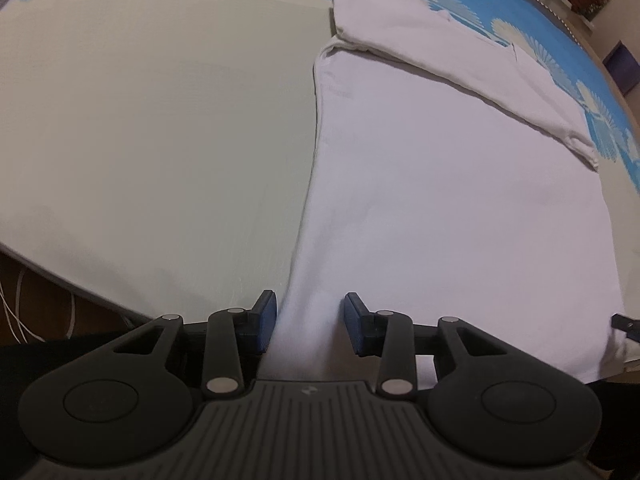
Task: Fold small clothes
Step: 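Lower both grippers to the shirt's long edge and close them on it, then lift the gripped edge with both grippers and fold it over the shirt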
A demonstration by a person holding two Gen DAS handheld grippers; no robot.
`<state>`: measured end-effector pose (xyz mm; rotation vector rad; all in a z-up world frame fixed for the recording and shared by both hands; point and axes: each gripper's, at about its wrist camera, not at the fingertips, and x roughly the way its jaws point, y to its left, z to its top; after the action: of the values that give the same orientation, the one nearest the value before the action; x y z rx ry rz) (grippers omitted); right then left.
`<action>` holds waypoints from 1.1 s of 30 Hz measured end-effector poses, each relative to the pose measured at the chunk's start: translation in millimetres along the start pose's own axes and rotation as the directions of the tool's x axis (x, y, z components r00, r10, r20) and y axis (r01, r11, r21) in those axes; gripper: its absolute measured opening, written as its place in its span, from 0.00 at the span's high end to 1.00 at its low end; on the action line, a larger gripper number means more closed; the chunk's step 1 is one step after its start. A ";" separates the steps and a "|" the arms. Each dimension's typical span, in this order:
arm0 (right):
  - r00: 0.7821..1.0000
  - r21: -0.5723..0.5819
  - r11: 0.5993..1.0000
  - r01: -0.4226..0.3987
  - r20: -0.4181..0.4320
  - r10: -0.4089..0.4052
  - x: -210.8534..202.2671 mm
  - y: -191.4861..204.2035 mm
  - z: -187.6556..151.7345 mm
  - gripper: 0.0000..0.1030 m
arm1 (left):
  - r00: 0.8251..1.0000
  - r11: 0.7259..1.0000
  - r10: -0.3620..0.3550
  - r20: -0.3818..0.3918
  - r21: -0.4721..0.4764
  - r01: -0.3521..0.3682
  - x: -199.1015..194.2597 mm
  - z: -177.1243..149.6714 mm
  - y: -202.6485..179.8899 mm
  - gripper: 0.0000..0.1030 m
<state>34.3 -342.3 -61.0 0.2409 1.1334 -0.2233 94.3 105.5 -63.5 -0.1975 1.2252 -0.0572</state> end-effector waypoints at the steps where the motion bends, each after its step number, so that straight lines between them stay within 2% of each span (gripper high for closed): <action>1: 1.000 -0.004 1.000 -0.002 -0.002 0.002 0.4 0.2 -0.4 0.52 | 1.000 1.000 -0.009 -0.005 -0.009 0.009 -0.2 -0.7 1.1 0.60; 5: 1.000 -0.026 1.000 -0.004 -0.016 0.003 0.6 1.3 -1.6 0.55 | 1.000 1.000 -0.010 -0.010 -0.003 0.010 0.0 -2.6 0.1 0.62; 8: 1.000 -0.036 0.999 -0.007 -0.021 0.007 -0.1 1.5 -1.9 0.65 | 1.000 1.000 -0.007 -0.006 0.010 0.007 -0.3 -3.2 -1.2 0.78; 10: 1.000 -0.030 0.999 -0.011 -0.020 0.010 -0.4 -0.2 -1.2 0.88 | 1.000 1.000 -0.012 0.005 0.010 0.012 -2.9 -2.9 -1.2 0.87; 11: 1.000 -0.020 1.000 -0.020 -0.021 0.019 -0.7 -2.0 -0.6 0.93 | 1.000 1.000 -0.012 0.015 0.006 0.011 -4.8 -2.6 -1.3 0.87; 15: 1.000 0.003 1.000 -0.020 0.006 0.020 -5.9 -5.1 0.9 0.95 | 0.997 0.998 -0.036 0.062 -0.040 0.038 -12.7 -0.2 2.0 0.88; 19: 1.000 0.014 1.000 -0.017 -0.014 0.017 -2.7 -5.6 0.9 0.94 | 0.998 0.997 -0.047 0.051 -0.067 0.050 -11.9 -1.9 4.8 0.87; 25: 1.000 -0.072 0.997 0.002 -0.022 -0.004 -2.4 8.1 -4.8 0.91 | 1.000 0.998 -0.003 0.006 -0.055 0.004 -1.6 -3.9 3.9 0.87; 28: 1.000 -0.073 0.997 -0.002 -0.025 0.000 -3.2 6.9 -5.0 0.91 | 1.000 0.999 0.005 0.007 -0.038 -0.004 0.1 -4.6 0.9 0.87; 30: 1.000 -0.069 0.998 -0.007 -0.025 0.005 -3.4 5.6 -3.7 0.92 | 1.000 1.000 0.012 0.015 -0.025 -0.012 0.6 -4.8 -1.4 0.91; 33: 1.000 -0.048 0.999 -0.023 0.011 0.023 -9.0 3.9 -1.0 0.95 | 0.997 0.999 0.040 0.068 -0.038 -0.038 -7.5 -4.9 -2.4 0.94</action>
<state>30.9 -337.8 -52.9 0.2099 1.1222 -0.1767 87.2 103.8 -57.6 -0.2063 1.1621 0.0060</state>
